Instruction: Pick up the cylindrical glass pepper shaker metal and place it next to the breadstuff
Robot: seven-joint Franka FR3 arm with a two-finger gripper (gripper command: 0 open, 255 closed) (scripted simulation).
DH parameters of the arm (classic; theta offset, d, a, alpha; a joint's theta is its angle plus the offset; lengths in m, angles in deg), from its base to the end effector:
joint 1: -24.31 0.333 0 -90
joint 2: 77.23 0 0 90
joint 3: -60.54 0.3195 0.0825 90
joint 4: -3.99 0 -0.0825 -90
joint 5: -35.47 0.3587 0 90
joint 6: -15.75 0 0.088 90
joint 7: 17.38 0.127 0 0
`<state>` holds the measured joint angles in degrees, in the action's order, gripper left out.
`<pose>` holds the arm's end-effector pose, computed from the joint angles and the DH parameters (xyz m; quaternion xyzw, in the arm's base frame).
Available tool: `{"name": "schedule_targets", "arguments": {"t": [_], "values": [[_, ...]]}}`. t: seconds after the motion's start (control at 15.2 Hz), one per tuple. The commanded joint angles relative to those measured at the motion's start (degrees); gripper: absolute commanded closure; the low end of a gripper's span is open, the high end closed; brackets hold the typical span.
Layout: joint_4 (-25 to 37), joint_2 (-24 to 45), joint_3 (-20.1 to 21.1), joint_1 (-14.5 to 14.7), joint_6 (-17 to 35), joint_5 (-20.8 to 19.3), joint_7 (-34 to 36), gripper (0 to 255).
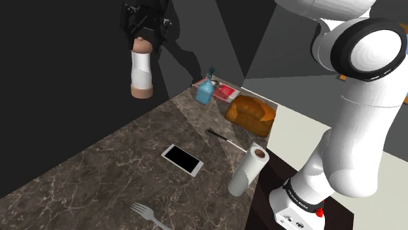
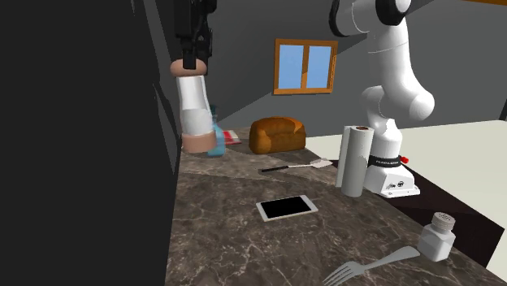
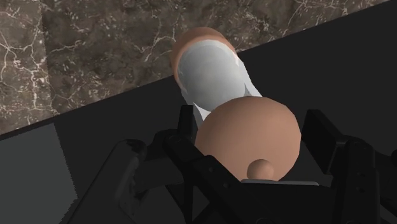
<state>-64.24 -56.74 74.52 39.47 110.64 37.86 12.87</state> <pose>0.5753 0.2912 0.5830 -0.9961 0.0201 -0.0203 0.0837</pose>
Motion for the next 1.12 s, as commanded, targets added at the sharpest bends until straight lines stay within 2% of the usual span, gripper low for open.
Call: {"name": "schedule_targets", "arguments": {"t": [0.0,0.59,0.79,1.06], "values": [[1.86,0.18,0.01,0.07,-1.7,-0.06,0.14,255],[16.92,5.42,0.05,1.62,-11.49,-1.35,1.33,255],[6.67,-1.18,-0.57,-2.52,-8.18,0.79,-2.49,255],[-2.41,-7.44,-2.05,-6.94,-5.88,3.06,-7.86,255]]}}
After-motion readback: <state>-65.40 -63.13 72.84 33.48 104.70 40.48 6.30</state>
